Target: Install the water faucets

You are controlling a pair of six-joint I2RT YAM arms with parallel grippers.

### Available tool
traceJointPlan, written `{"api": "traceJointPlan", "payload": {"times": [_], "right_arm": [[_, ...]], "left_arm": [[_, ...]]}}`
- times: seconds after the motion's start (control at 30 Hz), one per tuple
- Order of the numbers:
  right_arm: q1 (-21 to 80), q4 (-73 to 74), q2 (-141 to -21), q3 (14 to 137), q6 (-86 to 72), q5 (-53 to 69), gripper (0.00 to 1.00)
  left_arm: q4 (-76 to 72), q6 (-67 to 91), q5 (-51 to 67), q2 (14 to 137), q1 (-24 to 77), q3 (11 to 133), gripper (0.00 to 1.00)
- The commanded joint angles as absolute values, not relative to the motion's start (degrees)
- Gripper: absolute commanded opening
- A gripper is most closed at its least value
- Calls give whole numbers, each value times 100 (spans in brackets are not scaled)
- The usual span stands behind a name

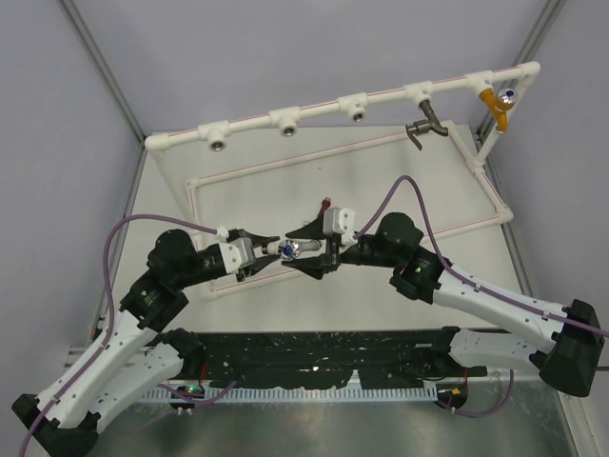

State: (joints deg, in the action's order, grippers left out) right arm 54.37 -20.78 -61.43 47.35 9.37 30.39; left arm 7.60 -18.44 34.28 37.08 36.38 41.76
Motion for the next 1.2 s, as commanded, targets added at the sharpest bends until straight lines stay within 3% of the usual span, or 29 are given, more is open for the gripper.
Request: {"api": "traceJointPlan", "payload": {"times": [0.0, 0.07, 0.17, 0.23, 0.3, 0.4, 0.5, 0.67, 0.83, 1.07, 1.17], "right_arm": [[5440, -2443, -6284, 5027, 984, 3208, 55], [5440, -2409, -6337, 5080, 1019, 3226, 46], [5432, -2180, -6337, 5115, 1169, 3130, 15], [5414, -2075, -6258, 5063, 1257, 2946, 5], [5344, -2013, -6171, 5028, 1292, 2804, 5], [5116, -1916, -6021, 4983, 1301, 2550, 5], [4966, -1811, -5880, 4913, 1406, 2189, 5], [4746, -1468, -5740, 4957, 1608, 1329, 5], [4676, -1204, -5511, 4913, 1661, 1116, 5], [4676, -1739, -4791, 4159, 1582, 809, 5], [4667, -1837, -4396, 3894, 1626, 590, 5]], "left_arm": [[501, -1837, 3524, 3683, 3674, 4210, 0], [501, -1828, 3507, 3683, 3674, 4219, 0], [457, -1758, 3463, 3630, 3674, 4210, 0], [413, -1653, 3288, 3595, 3683, 4210, 4], [396, -1556, 2929, 3551, 3674, 4227, 20], [422, -1459, 2069, 3454, 3665, 4280, 60], [404, -1389, 1242, 3349, 3586, 4280, 76], [229, -1065, -542, 3226, 2964, 4272, 90], [150, -641, -2151, 3243, 1917, 4228, 96], [-1017, -511, -3198, 3743, 1363, 3798, 100], [-1764, -422, -3077, 4270, 1248, 3683, 100]]}}
